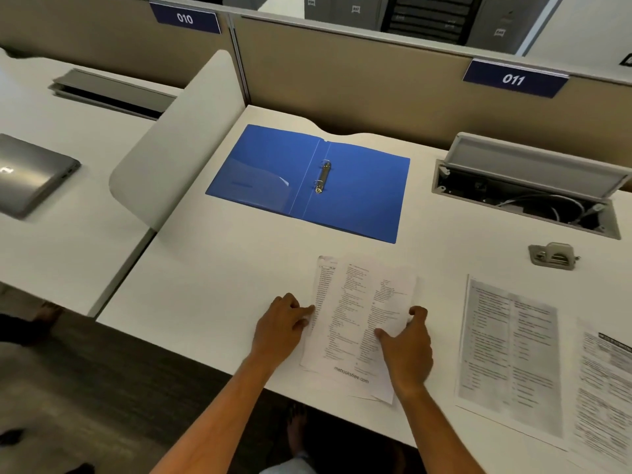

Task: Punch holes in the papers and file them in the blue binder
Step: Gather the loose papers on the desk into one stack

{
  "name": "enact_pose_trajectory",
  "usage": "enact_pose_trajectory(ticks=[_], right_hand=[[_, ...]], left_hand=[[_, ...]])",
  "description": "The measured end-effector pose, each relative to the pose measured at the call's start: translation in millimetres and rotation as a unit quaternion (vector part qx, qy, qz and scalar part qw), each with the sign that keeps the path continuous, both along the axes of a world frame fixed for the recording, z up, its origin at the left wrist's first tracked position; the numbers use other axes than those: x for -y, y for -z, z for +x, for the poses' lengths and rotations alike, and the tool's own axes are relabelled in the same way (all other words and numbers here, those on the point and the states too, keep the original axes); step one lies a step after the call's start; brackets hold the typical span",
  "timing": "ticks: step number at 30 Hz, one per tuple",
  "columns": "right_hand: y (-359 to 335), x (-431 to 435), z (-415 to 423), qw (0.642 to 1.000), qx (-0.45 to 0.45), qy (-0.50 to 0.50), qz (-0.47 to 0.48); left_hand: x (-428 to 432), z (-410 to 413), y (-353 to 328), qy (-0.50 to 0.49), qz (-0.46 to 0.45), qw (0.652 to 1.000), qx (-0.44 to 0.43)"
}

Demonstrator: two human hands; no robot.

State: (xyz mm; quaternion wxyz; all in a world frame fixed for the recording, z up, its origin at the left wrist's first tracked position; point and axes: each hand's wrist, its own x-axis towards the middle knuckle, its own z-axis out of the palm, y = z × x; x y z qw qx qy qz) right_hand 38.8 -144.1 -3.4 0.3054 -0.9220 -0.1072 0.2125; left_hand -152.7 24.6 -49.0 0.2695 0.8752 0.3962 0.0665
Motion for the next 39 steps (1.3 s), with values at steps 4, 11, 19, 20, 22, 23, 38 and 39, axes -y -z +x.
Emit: enact_pose_trajectory(ticks=[4,11,19,20,22,23,38,39], right_hand=[[3,-2,1,0.999,0.006,-0.036,-0.019],[6,22,19,0.988,0.118,-0.060,-0.086],[22,181,116,0.966,0.068,0.118,-0.220],[23,190,121,0.968,0.048,0.115,-0.218],[23,197,125,0.970,0.036,0.108,-0.215],[23,198,126,0.969,0.041,0.111,-0.217],[6,205,170,0.991,0.015,0.122,-0.054],[7,201,171,0.992,0.009,0.105,-0.073]], left_hand=[[-8,1,-4,-0.003,-0.027,1.000,0.000],[8,15,-11,-0.139,-0.085,0.986,0.021],[36,68,-13,-0.241,-0.103,0.964,0.049],[40,75,-13,-0.237,-0.099,0.965,0.043],[45,82,-13,-0.237,-0.102,0.965,0.041],[47,86,-12,-0.237,-0.104,0.965,0.041],[61,112,-17,-0.216,-0.134,0.966,0.045],[61,112,-17,-0.213,-0.129,0.968,0.042]])
